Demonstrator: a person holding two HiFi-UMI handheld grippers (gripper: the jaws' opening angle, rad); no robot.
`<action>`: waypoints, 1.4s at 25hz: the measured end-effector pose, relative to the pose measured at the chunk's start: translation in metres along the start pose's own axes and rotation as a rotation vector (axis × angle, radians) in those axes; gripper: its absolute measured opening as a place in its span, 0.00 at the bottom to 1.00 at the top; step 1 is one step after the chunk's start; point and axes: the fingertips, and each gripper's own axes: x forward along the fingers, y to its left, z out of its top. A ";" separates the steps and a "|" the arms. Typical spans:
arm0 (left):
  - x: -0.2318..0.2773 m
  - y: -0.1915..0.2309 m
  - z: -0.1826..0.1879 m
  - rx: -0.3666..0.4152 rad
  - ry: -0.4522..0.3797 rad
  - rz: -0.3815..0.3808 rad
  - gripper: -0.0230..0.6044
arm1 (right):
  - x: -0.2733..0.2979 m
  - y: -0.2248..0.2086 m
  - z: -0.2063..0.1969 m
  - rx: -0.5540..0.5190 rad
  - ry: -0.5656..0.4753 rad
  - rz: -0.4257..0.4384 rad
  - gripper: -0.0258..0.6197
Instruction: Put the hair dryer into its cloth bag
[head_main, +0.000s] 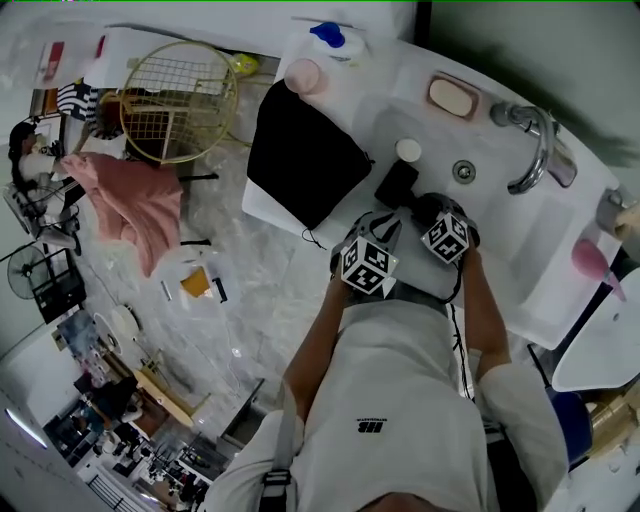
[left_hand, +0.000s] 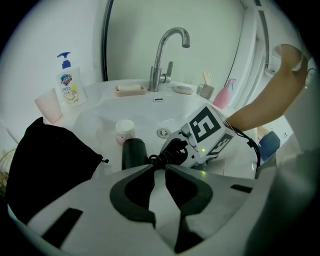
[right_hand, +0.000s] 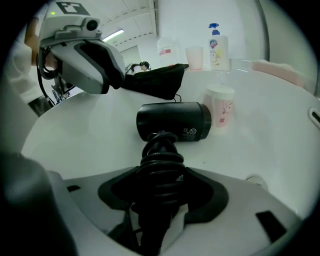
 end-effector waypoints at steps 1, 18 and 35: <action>-0.002 -0.001 -0.003 -0.001 0.002 0.005 0.17 | 0.001 0.001 0.000 0.003 -0.004 0.008 0.47; -0.030 0.003 -0.007 0.014 -0.015 0.107 0.17 | -0.026 0.020 -0.002 0.109 0.013 0.042 0.45; -0.059 0.049 -0.008 0.067 -0.081 0.184 0.16 | -0.064 0.041 0.019 0.137 -0.009 -0.063 0.45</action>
